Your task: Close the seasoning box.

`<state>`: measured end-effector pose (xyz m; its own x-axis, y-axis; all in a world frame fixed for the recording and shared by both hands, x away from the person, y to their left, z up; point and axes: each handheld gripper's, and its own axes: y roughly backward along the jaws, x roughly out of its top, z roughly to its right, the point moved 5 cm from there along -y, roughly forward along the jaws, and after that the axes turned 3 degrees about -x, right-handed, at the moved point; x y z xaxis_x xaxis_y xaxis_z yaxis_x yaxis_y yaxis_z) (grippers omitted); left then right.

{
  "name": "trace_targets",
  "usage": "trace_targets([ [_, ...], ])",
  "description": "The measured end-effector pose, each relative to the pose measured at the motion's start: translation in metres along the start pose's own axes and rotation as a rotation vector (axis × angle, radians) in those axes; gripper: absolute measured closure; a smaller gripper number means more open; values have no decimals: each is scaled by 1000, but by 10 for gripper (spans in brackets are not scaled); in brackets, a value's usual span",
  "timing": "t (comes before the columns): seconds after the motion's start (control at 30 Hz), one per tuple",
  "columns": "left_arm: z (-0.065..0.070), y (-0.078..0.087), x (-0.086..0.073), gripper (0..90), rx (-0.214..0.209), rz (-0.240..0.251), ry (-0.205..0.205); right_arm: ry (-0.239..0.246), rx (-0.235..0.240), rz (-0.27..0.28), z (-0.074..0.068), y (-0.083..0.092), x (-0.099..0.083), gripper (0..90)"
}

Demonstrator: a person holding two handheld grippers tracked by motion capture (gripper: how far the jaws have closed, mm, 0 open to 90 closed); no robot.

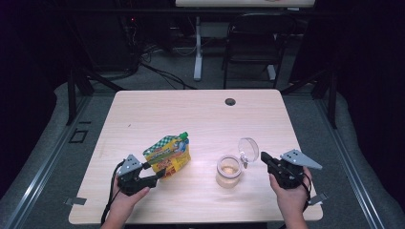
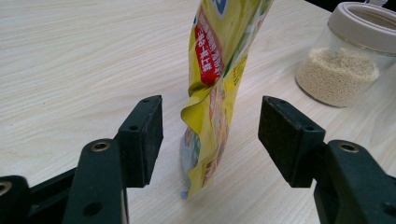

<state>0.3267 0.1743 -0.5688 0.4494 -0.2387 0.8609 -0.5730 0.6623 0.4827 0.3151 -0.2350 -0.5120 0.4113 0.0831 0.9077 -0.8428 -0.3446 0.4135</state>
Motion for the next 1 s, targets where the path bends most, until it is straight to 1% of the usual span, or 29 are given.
trace_targets([
  [0.2,0,1,-1,408,2,-3,1,-1,0,-3,0,-3,0,900],
  [0.43,0,2,-1,408,6,-6,1,2,9,-3,-3,-6,0,900],
  [0.67,0,2,-1,408,7,-7,0,6,15,-2,-6,-8,1,900],
  [0.77,0,2,-1,408,7,-7,0,13,17,-10,-7,-7,1,900],
  [1.0,0,2,-1,408,6,-9,1,12,19,-4,-8,-8,1,900],
])
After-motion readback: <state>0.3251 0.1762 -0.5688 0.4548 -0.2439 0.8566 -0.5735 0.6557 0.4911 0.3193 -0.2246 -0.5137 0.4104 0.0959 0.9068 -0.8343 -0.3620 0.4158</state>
